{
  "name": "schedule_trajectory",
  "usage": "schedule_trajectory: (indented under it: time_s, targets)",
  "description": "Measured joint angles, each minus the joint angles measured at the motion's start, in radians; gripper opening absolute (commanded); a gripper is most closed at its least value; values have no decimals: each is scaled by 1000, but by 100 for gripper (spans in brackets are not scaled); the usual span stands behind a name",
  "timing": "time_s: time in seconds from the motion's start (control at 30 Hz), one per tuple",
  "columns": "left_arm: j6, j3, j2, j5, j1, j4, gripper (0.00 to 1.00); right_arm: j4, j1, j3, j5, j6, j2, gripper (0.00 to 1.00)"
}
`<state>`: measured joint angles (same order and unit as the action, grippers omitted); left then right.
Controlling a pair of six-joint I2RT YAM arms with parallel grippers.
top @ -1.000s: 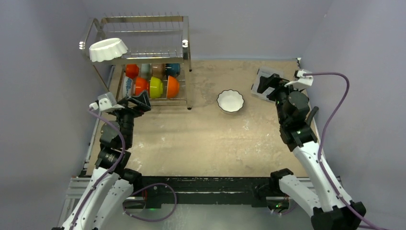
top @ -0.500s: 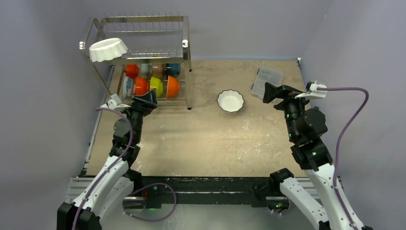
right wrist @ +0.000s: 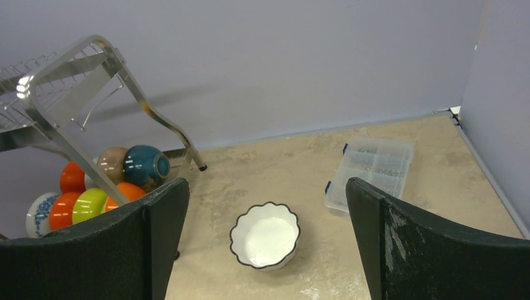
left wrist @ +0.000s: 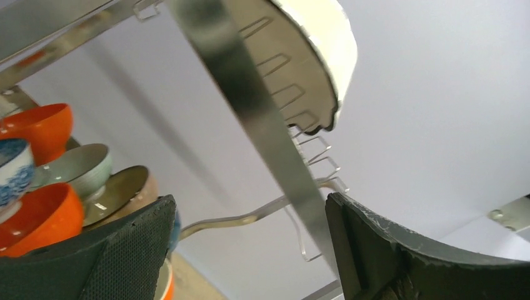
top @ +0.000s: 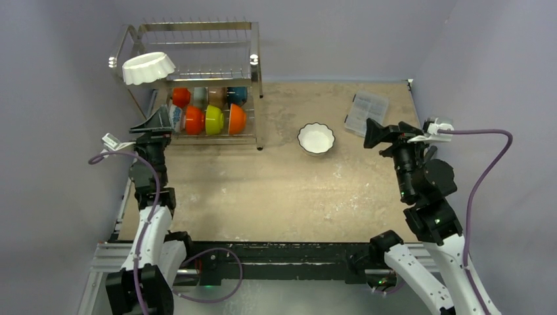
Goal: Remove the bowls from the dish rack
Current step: Pick up the bowl from the dish rack.
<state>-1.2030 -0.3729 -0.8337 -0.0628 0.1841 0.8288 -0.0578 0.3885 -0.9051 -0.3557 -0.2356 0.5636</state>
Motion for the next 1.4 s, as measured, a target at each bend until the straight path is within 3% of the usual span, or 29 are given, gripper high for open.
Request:
schedule_trajectory:
  time_s: [0.27,0.43,0.83,1.4]
  targets:
    - [-122,-75,-3,63,95,52,87,17,35,53,-47,43,-35,99]
    - [-199,-126,-92,112,151,122,86,40,60,72,-76,65,-47,99]
    - [-307,-270,-211,209,198,127,84,70,103,99,-126,102,-48,99]
    - [-369,-381,-314,251,204,122,66,103,129,127,-155,127,-48,99]
